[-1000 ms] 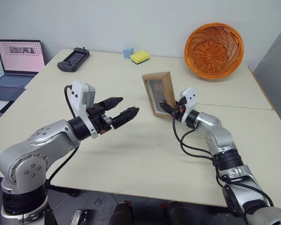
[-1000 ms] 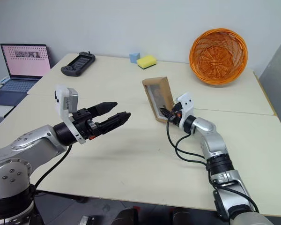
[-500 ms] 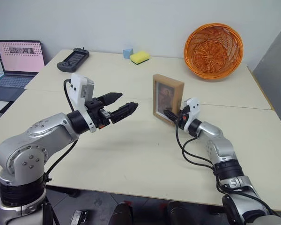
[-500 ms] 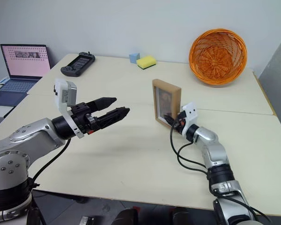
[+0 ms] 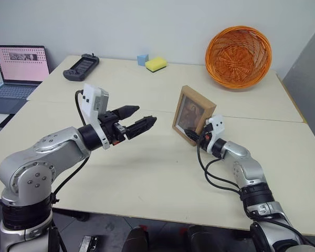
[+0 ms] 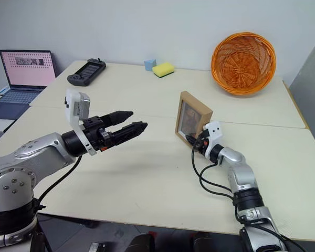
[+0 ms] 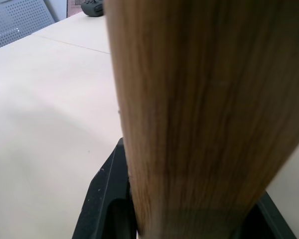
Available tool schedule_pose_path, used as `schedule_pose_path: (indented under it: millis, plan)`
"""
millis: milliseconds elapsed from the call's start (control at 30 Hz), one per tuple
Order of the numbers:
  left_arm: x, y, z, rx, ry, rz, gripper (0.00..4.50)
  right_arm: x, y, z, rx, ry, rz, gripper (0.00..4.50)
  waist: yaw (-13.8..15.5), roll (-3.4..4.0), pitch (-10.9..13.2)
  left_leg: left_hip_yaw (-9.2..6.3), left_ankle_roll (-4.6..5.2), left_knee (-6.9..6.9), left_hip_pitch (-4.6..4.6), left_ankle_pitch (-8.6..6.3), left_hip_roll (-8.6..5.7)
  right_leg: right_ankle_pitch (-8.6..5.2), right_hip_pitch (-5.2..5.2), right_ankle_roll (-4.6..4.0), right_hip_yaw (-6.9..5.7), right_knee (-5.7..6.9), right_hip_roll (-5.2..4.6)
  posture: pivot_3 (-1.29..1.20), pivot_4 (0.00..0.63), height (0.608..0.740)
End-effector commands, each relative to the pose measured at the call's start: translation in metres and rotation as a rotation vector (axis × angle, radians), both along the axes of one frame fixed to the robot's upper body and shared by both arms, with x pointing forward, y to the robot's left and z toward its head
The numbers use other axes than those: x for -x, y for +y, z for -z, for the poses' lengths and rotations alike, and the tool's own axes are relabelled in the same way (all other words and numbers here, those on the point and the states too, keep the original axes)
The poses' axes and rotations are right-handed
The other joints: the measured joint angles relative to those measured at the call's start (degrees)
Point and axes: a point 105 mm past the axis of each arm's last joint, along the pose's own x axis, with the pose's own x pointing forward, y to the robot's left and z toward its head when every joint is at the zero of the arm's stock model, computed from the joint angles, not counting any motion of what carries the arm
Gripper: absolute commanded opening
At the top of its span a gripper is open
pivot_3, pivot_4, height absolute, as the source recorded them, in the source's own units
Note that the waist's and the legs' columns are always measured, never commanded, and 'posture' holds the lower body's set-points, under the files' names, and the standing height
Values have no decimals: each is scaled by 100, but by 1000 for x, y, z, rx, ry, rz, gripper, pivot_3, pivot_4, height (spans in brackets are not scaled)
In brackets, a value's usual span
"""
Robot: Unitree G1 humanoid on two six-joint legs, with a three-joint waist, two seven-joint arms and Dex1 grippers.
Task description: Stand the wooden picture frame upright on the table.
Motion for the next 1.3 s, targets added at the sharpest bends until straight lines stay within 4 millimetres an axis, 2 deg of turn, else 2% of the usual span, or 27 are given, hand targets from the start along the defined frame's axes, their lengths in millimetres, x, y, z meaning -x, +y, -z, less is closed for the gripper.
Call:
schedule_pose_path:
  millis: [33,233,633,1033,1300]
  plan:
    - [5,-4,-9,1,-40,18,4459,-7,-9,3,-30,61,36,1580,-2,0,0,0,0,0,0,0,0,0,0,0,0,0,0,0,150,740]
    - [3,-5,-11,4,-43,18,4459,-11,-17,2,-94,127,55,1580,10,0,0,0,0,0,0,0,-1,0,2,0,-1,0,0,0,150,740]
    - [2,-6,-13,8,-45,21,4459,-8,-19,9,-116,170,65,1580,38,0,0,0,0,-1,-1,0,-2,0,3,1,0,-4,-1,0,150,740]
    - [3,-5,-11,-10,-28,30,4500,-8,-19,11,-94,169,72,4092,38,0,0,1,0,-5,-6,0,-2,0,-4,1,0,-8,0,0,150,740]
    - [4,-1,-8,-39,-23,34,4500,-1,-19,16,-60,183,47,4092,41,0,0,1,0,-6,-6,0,-2,-1,-4,1,0,-9,0,0,150,740]
